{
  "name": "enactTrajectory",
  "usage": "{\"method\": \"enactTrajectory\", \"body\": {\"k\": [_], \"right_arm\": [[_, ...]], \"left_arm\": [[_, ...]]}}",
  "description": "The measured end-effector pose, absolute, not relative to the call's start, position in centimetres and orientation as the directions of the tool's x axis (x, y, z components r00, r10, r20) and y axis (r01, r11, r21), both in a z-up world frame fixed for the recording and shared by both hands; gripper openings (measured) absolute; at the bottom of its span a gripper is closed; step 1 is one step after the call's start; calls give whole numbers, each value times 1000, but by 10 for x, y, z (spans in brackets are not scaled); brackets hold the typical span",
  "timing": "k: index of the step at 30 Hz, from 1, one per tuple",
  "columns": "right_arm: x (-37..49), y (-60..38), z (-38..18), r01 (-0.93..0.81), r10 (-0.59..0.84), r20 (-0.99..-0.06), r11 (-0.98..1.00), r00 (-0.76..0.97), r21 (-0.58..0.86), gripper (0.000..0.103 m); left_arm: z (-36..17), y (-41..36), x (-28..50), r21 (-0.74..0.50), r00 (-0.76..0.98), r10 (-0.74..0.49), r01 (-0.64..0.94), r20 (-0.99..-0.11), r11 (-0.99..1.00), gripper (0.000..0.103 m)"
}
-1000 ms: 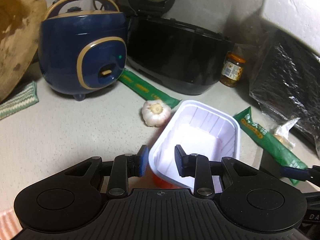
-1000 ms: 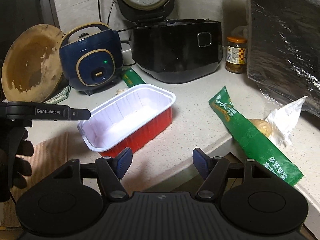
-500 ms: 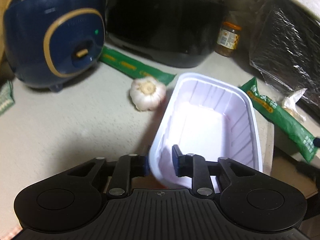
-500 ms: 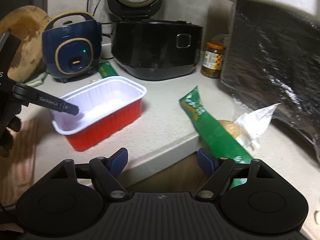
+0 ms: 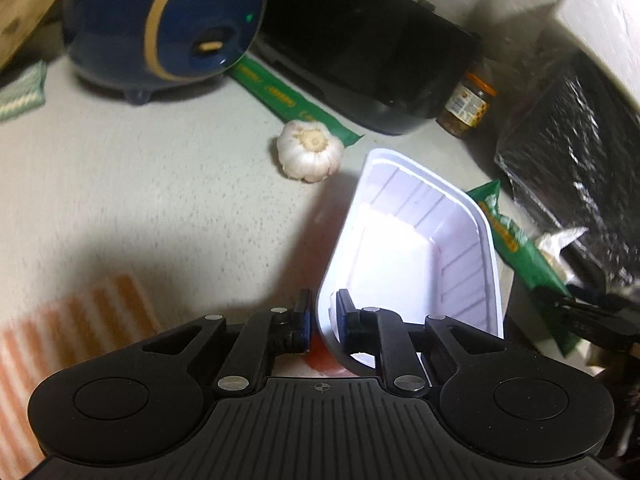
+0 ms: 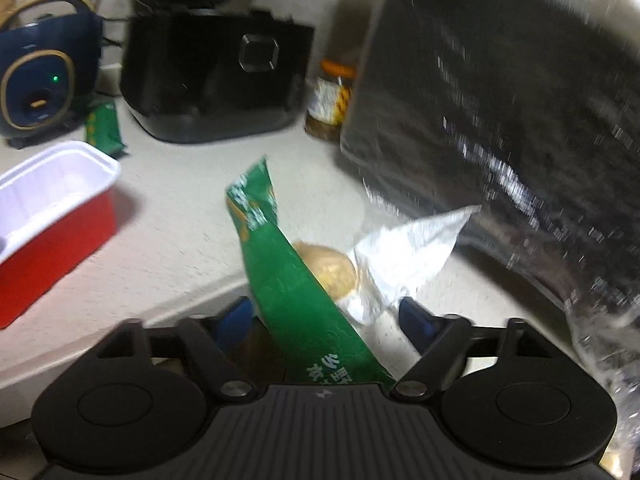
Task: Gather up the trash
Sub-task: 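Grasp the green snack packet with the right gripper and lift it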
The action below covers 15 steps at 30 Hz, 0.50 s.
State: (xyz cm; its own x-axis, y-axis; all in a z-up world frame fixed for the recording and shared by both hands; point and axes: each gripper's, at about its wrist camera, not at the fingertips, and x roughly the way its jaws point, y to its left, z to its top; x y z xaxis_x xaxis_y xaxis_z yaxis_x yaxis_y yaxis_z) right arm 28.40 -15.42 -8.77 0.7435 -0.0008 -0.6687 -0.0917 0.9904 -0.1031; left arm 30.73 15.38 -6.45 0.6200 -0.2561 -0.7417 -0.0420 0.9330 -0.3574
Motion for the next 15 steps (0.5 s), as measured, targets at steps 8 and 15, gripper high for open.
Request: {"method": "enactTrajectory", "body": {"k": [8,15], "right_arm": [[303,-177,-90,-41,42,-686,999,727,18,42],[307,-157,-74,-156,220,-680,975,699,156,14]], "left_arm": [[-63,149,299,-351,635,-210,-102,-743,931,14],[-64,146,297,-364,633,-217,-110,-743,925,14]]}}
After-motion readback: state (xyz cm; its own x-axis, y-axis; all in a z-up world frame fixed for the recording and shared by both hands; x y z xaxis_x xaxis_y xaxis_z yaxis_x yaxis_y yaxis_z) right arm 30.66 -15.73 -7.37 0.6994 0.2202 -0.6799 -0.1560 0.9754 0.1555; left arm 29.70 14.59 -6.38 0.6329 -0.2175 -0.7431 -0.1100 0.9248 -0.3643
